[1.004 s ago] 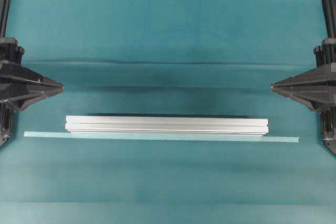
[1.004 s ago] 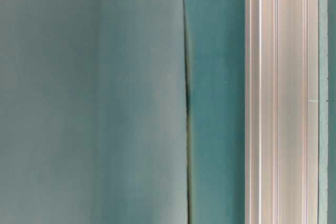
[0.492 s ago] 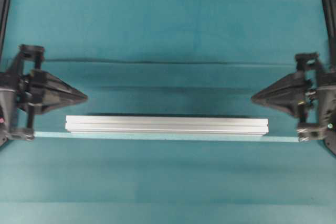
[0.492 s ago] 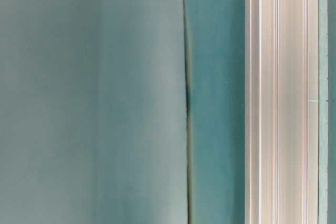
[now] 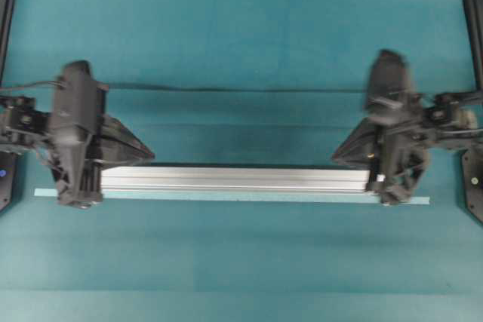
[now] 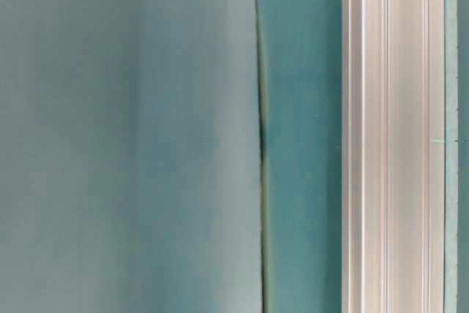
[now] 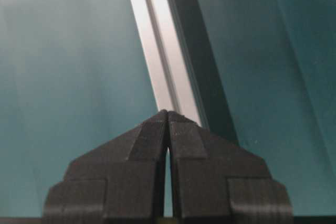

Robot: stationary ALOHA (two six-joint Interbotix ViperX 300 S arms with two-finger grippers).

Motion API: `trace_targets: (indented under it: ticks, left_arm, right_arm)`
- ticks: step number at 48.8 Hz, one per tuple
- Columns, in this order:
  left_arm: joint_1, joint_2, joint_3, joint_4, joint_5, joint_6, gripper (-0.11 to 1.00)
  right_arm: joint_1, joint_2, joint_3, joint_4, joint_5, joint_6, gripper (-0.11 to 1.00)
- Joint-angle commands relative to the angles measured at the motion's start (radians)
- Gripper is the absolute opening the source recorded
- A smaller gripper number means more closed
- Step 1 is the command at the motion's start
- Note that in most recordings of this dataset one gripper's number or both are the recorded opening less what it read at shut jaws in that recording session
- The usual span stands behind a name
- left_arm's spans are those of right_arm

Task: Lift the metal rail with both hands.
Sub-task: 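Move both grippers down onto the two ends of the silver rail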

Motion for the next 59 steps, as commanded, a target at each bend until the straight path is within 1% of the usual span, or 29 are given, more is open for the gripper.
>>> trace_targets:
  ticks: [1,7,14,23,27,37,42,45,49,52,55,59]
  left_arm:
    - [-0.002,0.032,-0.066,0.002,0.054,-0.002,-0.02]
    - [-0.002,0.098,-0.12,0.002,0.149,-0.003,-0.02]
    - [-0.002,0.152,-0.172,0.002,0.242,-0.002,-0.02]
    - [0.006,0.213,-0.221,0.002,0.311,-0.002,-0.02]
    - [0.009,0.247,-0.239,0.002,0.345,0.005,-0.02]
    - [0.009,0.287,-0.259,0.005,0.365,0.009,-0.02]
    - [0.011,0.288,-0.255,0.005,0.365,0.011,-0.02]
    - [0.011,0.287,-0.252,0.005,0.365,0.011,0.01]
    - [0.009,0.287,-0.247,0.005,0.365,0.009,0.08]
    - [0.011,0.29,-0.244,0.005,0.365,0.009,0.2]
    - [0.009,0.298,-0.242,0.005,0.367,0.014,0.37]
    - [-0.012,0.304,-0.239,0.005,0.354,0.032,0.64]
  right_arm:
    - [0.005,0.063,-0.06,0.002,0.067,0.005,0.01]
    - [0.006,0.135,-0.133,-0.002,0.166,-0.002,0.01]
    - [0.006,0.204,-0.207,-0.026,0.268,-0.002,0.01]
    - [0.006,0.27,-0.279,-0.049,0.36,-0.003,0.01]
    - [0.006,0.296,-0.305,-0.063,0.382,-0.005,0.01]
    - [0.006,0.339,-0.347,-0.066,0.393,-0.009,0.01]
    - [0.011,0.345,-0.342,-0.064,0.39,-0.038,0.01]
    - [0.015,0.345,-0.336,-0.064,0.387,-0.066,0.02]
    - [0.028,0.344,-0.331,-0.063,0.374,-0.104,0.07]
    - [0.035,0.347,-0.325,-0.061,0.362,-0.137,0.15]
    - [0.041,0.348,-0.321,-0.06,0.356,-0.158,0.3]
    - [0.048,0.354,-0.313,-0.06,0.351,-0.17,0.55]
